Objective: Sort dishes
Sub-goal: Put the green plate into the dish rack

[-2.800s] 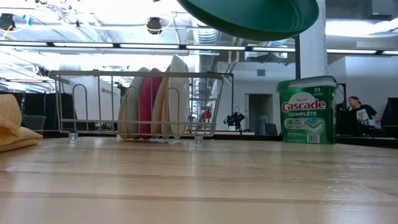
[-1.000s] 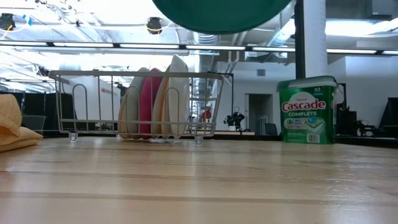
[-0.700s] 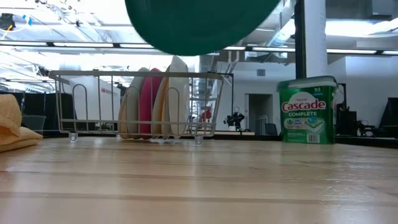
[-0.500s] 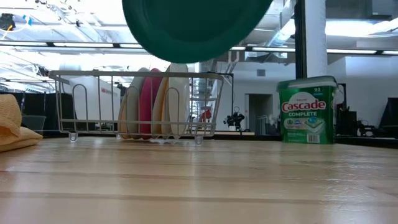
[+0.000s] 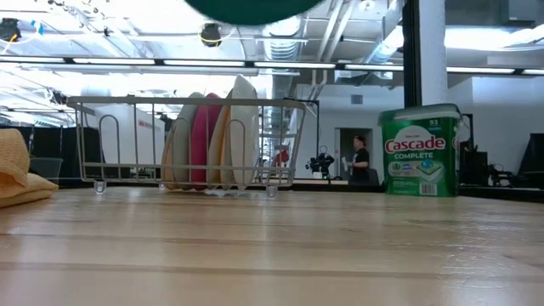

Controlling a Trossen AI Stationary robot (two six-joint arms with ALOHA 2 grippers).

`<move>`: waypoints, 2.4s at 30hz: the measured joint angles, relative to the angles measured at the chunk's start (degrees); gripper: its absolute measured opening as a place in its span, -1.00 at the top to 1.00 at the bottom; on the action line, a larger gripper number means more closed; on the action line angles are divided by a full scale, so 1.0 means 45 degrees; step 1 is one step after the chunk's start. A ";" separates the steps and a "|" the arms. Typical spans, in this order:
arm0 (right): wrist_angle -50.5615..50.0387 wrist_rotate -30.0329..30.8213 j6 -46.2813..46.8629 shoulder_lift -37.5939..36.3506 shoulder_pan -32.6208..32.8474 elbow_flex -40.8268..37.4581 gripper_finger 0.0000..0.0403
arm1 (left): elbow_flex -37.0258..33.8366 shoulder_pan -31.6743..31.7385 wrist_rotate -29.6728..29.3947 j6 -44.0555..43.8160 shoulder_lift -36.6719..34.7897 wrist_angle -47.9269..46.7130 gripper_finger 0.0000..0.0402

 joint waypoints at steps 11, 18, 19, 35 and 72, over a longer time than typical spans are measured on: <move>-0.0295 -0.0294 -0.0005 0.0005 0.0322 0.0000 -0.12 | 0.0019 -0.0255 -0.1342 -0.3520 -0.0029 0.2164 0.96; -0.0485 -0.0405 -0.0015 0.0005 0.0287 0.0000 -0.12 | 0.0023 -0.0581 -0.1337 -0.4124 -0.0259 0.2209 0.96; -0.0543 -0.0405 -0.0015 0.0005 0.0278 0.0000 -0.12 | 0.0029 -0.0631 -0.1265 -0.4096 -0.0284 0.2217 0.96; -0.0647 -0.0410 -0.0010 0.0010 0.0278 -0.0005 -0.12 | 0.0024 -0.1951 0.2592 0.1928 -0.0364 0.1137 0.96; -0.0657 -0.0458 -0.0015 0.0019 0.0278 -0.0015 -0.12 | -0.0078 -0.2810 0.6936 1.3837 0.0000 -0.3467 0.96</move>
